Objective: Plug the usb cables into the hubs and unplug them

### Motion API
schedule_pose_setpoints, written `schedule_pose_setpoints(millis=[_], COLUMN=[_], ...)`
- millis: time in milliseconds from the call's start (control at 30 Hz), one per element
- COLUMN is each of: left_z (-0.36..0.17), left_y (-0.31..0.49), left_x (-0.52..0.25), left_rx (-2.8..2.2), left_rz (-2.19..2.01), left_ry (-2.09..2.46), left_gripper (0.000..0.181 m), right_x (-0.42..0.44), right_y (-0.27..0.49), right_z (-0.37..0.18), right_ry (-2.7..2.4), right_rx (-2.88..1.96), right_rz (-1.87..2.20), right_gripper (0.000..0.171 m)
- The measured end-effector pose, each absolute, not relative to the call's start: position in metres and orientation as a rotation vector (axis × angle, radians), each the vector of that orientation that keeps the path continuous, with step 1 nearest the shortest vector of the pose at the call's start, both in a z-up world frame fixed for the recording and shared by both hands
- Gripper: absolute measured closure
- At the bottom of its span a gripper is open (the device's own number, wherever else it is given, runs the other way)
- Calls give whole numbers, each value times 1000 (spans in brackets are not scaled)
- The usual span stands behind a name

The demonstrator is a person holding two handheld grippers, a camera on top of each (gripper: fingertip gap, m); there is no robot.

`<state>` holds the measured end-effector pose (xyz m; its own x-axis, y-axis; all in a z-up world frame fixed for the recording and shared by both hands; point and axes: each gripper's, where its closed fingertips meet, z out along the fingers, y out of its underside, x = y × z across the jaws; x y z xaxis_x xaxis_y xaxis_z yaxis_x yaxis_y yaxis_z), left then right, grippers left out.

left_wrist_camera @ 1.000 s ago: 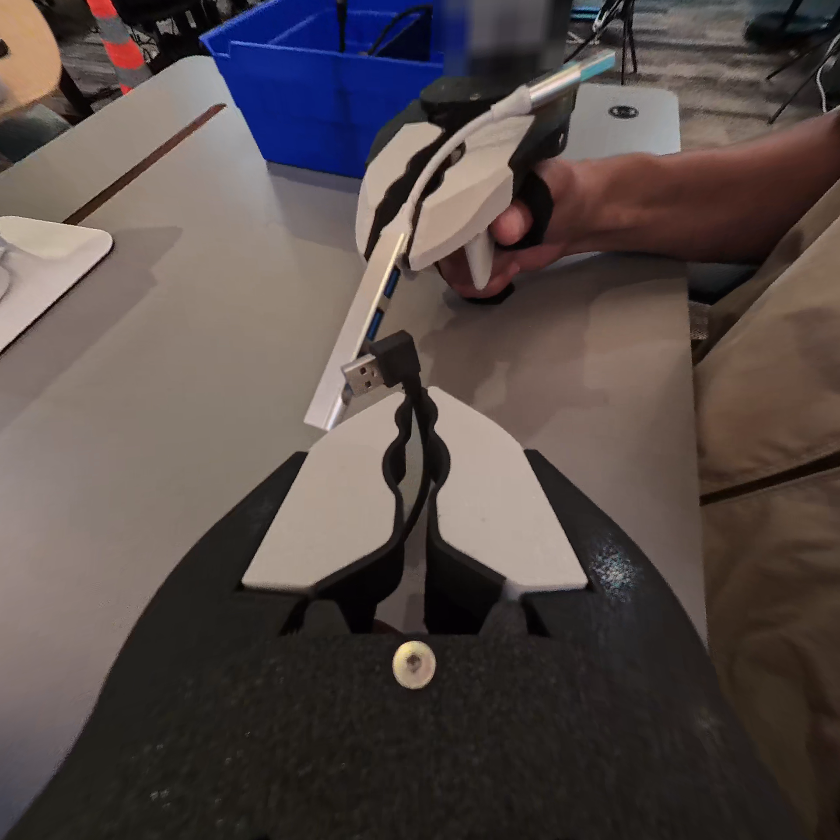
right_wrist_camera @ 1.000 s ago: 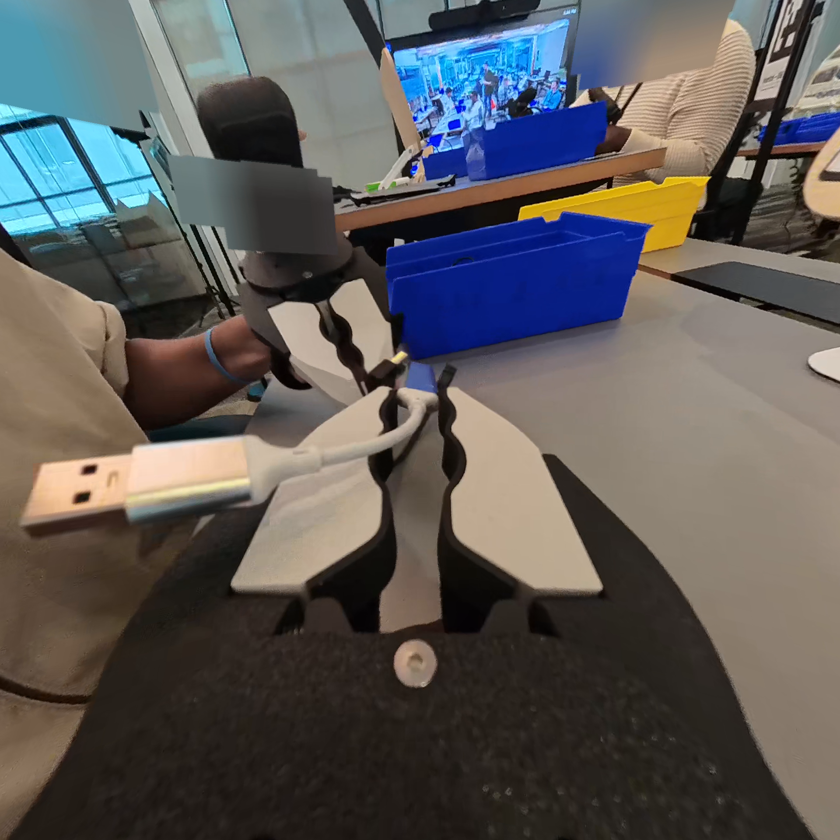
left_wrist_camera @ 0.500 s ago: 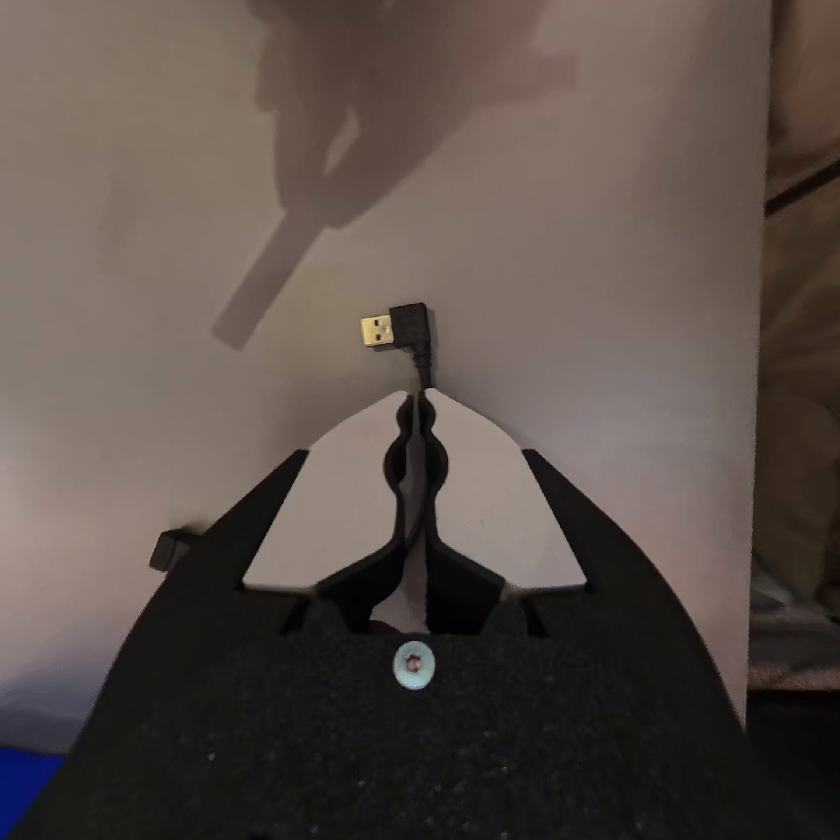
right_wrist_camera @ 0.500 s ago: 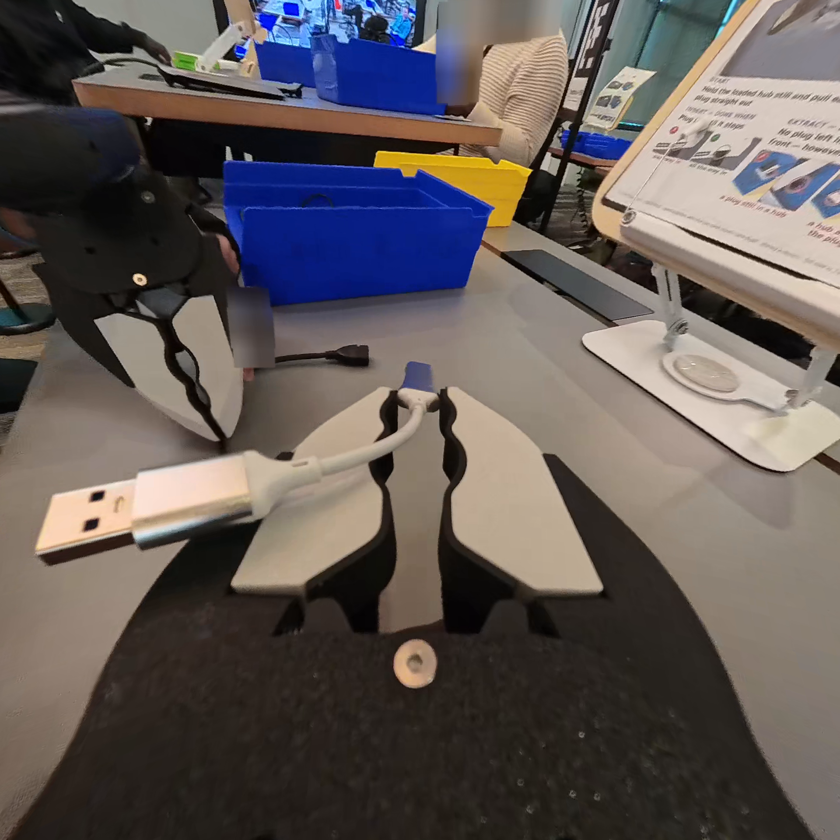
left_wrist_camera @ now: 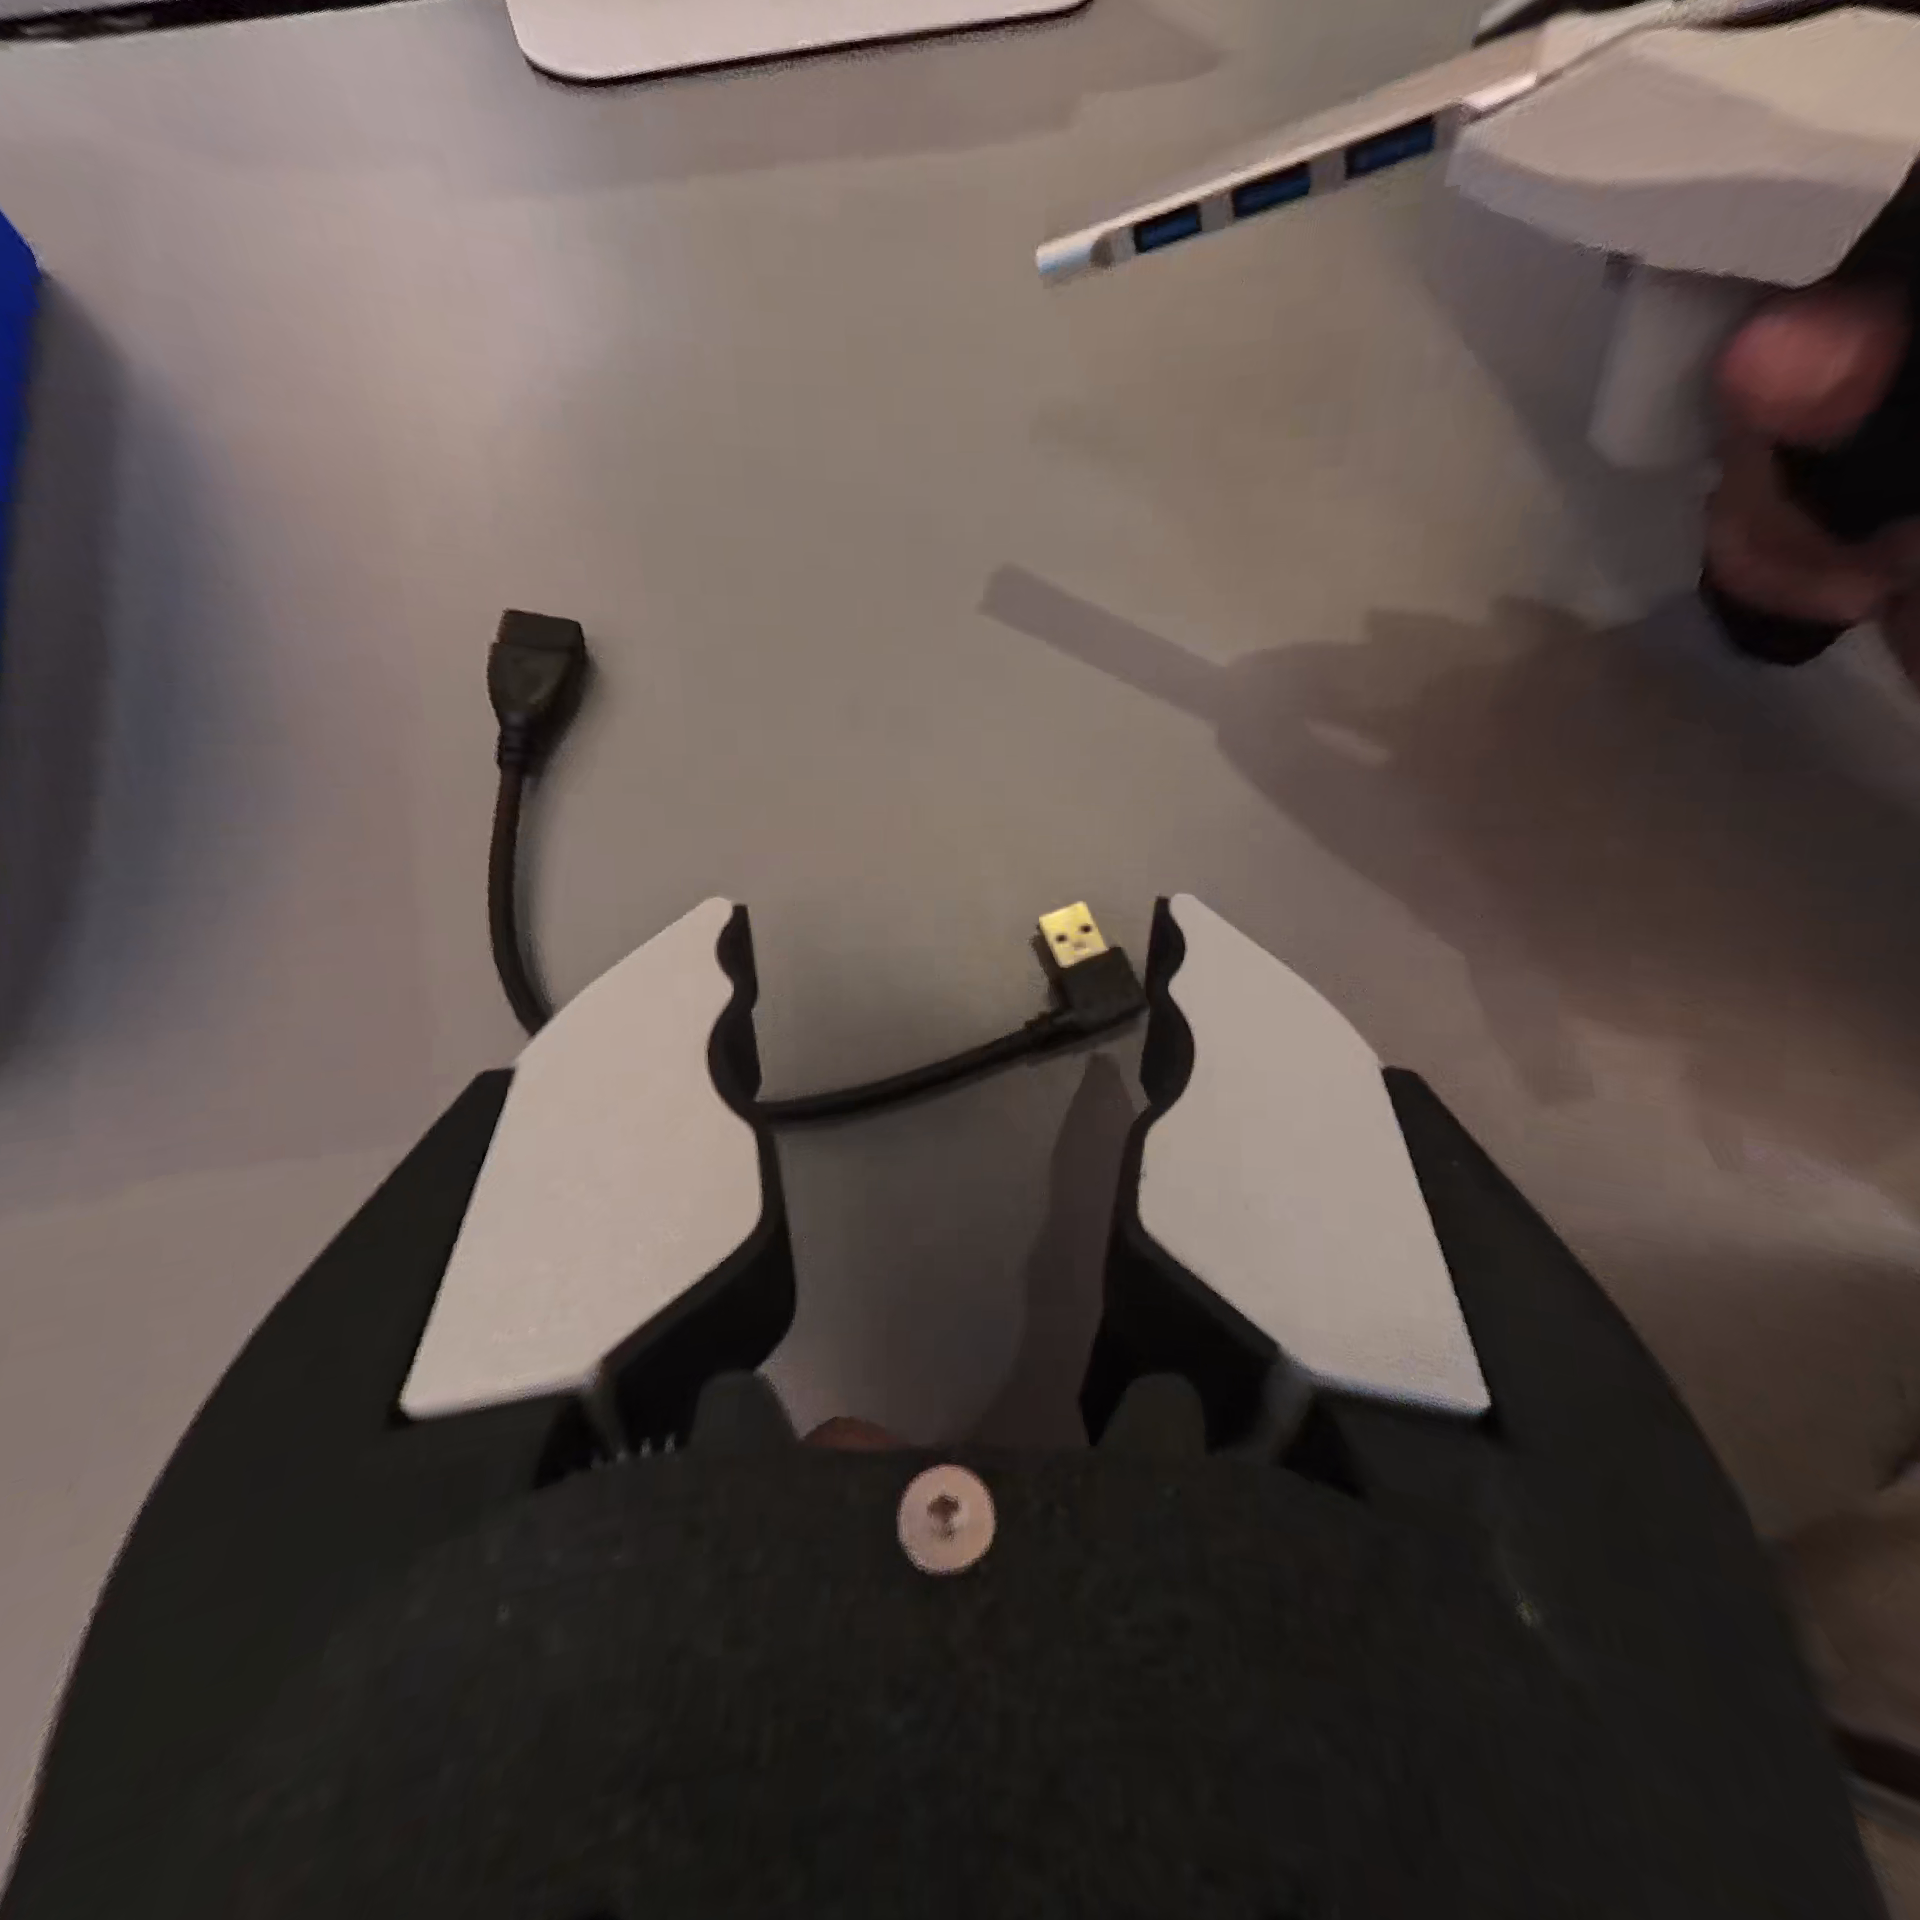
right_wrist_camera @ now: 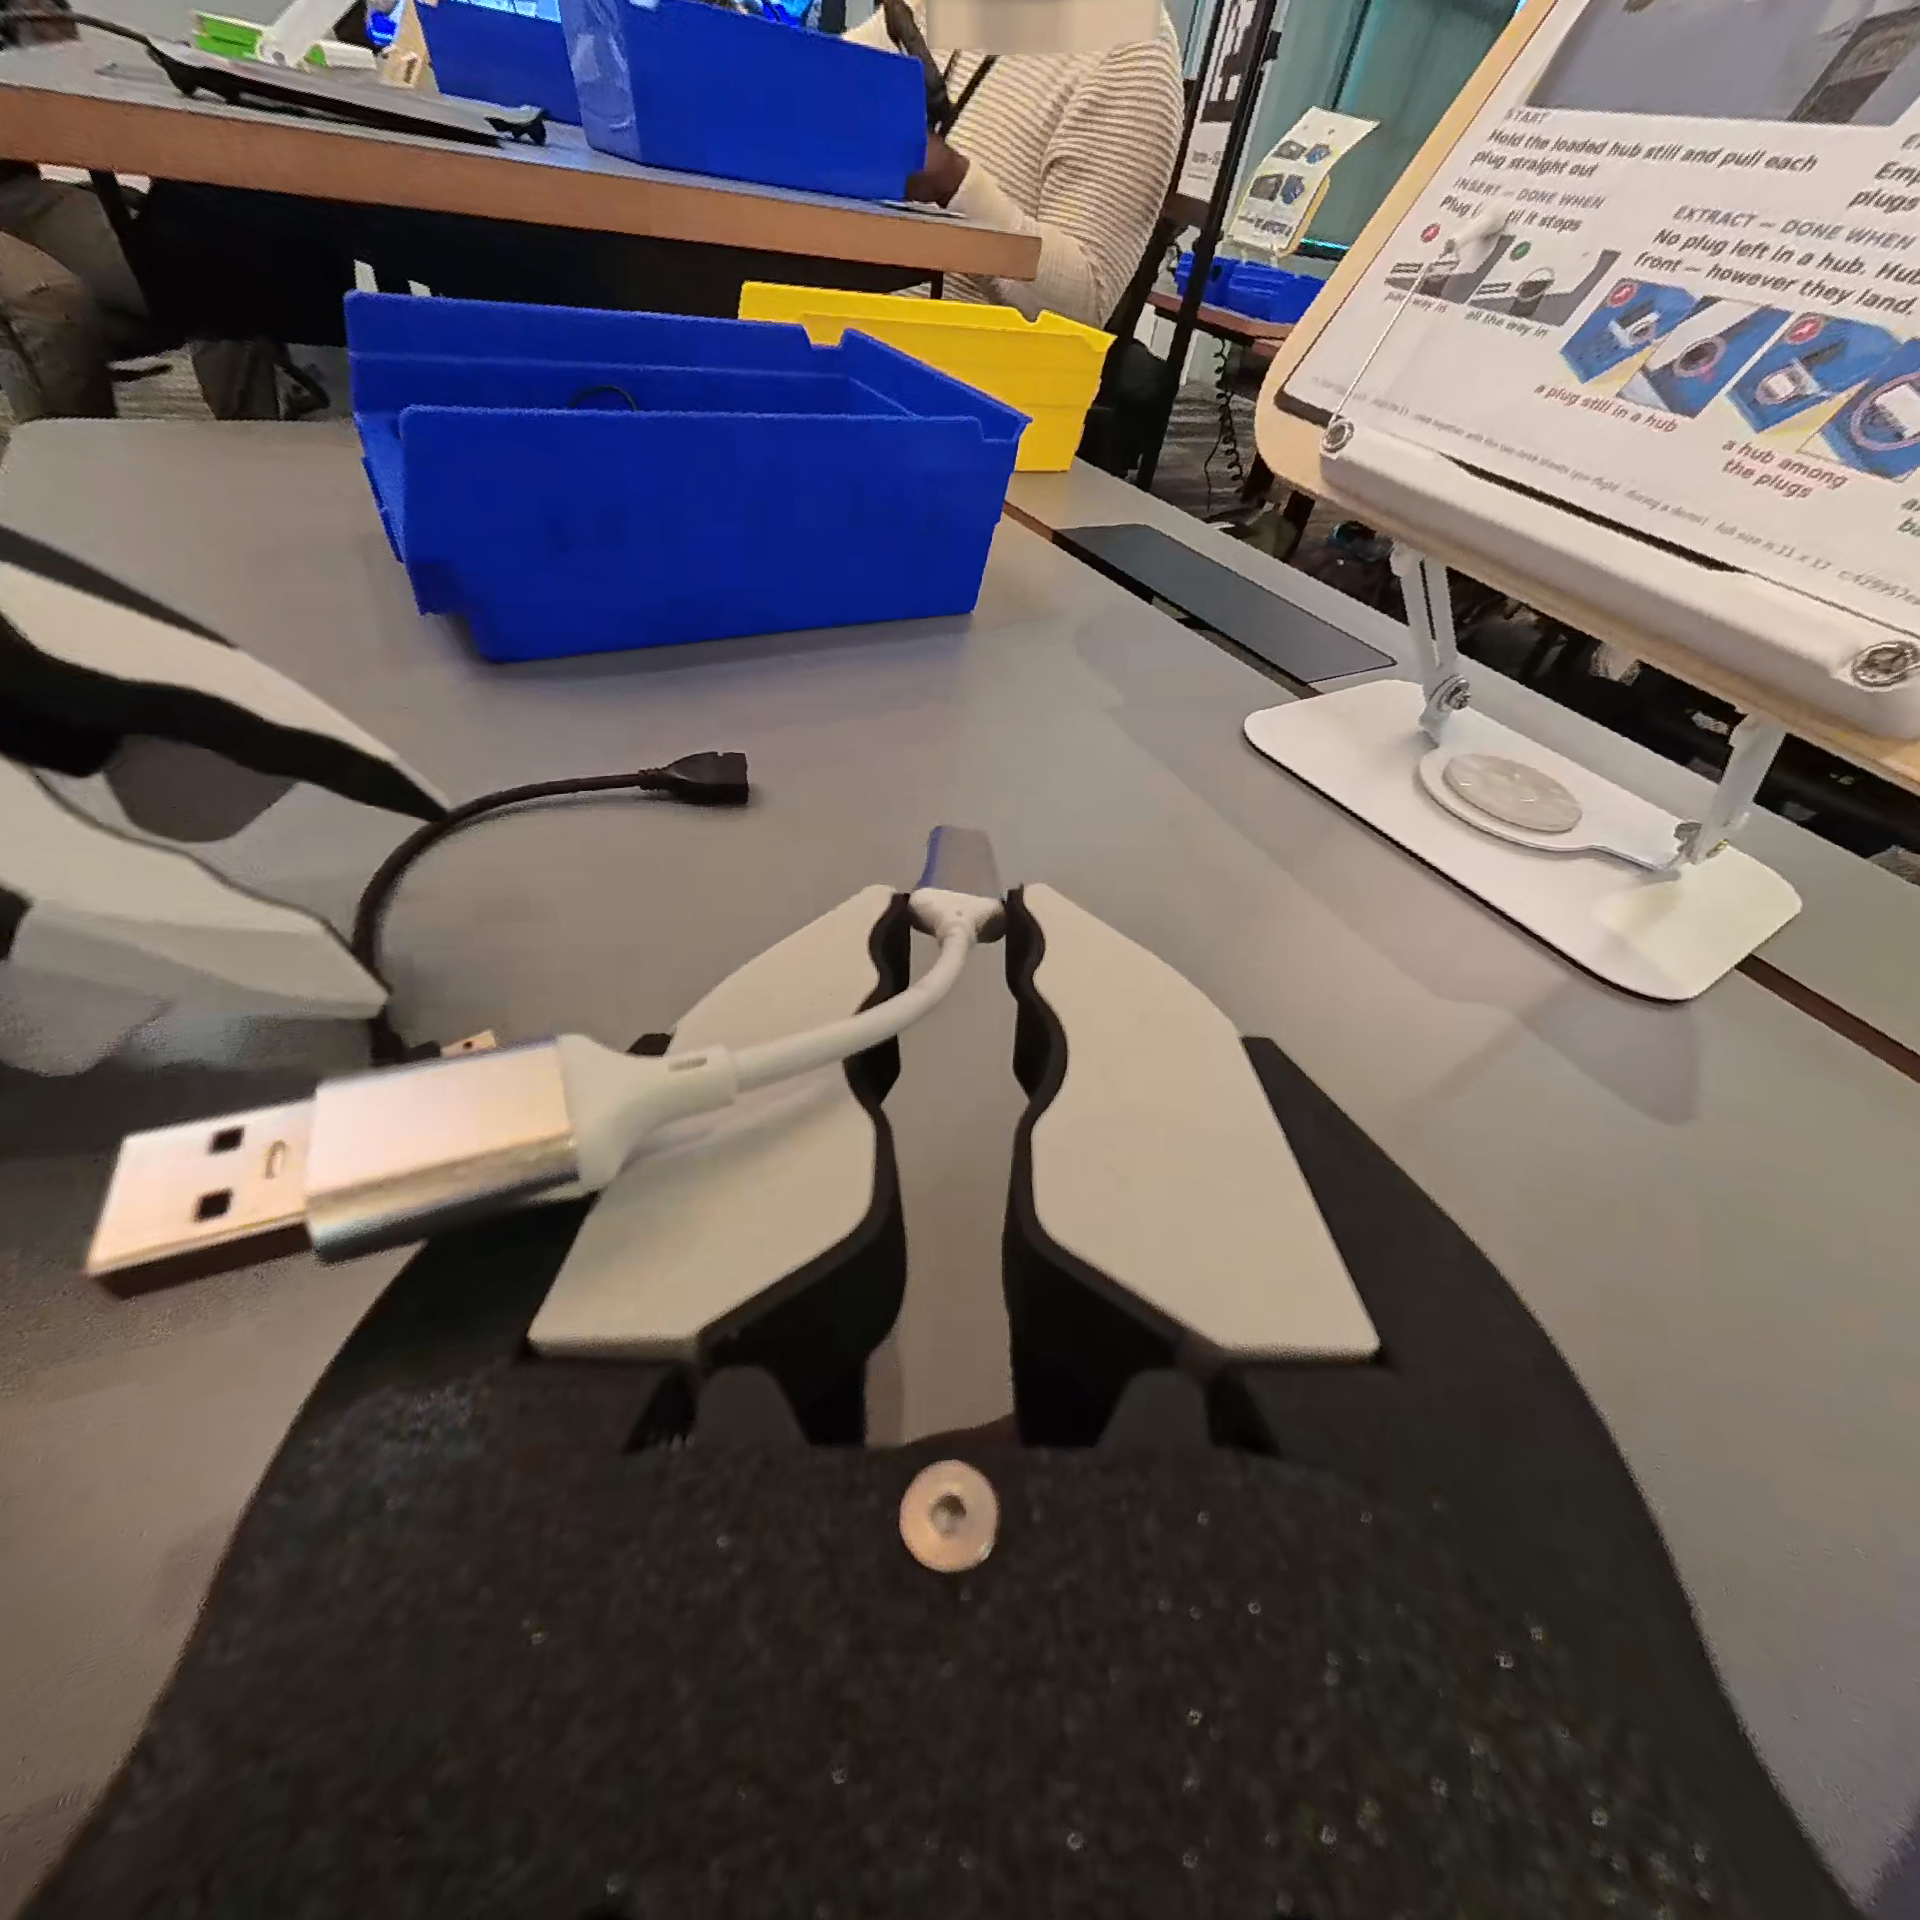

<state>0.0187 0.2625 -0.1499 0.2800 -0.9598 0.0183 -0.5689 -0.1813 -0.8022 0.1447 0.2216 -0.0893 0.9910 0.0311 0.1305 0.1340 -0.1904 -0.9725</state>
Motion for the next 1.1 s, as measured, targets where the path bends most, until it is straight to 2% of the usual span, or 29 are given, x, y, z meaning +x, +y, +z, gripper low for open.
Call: schedule_pose_setpoints(millis=[200, 267, 300, 433, 467, 733, 900, 1100], left_z=[-172, -175, -177, -186, -186, -183, -181, -187], left_y=[233, 237, 235, 239, 243, 295, 279, 277], left_x=[27, 28, 29, 25, 21, -27, -39, -35], left_rx=[-1836, -1835, -1856, -2045, -2072, -2052, -1964, -2082], left_rz=[-481, -373, -387, -508, -522, -396, -409, -513], left_ry=[1407, 1390, 1394, 1335, 1301, 1241, 1323, 1265], left_gripper=[109, 119, 125, 126, 132, 125, 112, 108], right_x=[140, 138, 137, 132, 131, 120, 116, 112], right_y=[222, 221, 220, 218, 218, 216, 217, 218], right_z=[-87, -83, -81, -73, -72, -63, -64, -65], right_ry=[-136, -147, -151, -167, -171, -206, -221, -237], right_rx=[-1756, -1746, -1739, -1714, -1709, -1678, -1676, -1680], right_rz=[-114, -121, -122, -124, -121, -116, -118, -111], right_gripper=[153, 153, 154, 153, 153, 153, 153, 153])
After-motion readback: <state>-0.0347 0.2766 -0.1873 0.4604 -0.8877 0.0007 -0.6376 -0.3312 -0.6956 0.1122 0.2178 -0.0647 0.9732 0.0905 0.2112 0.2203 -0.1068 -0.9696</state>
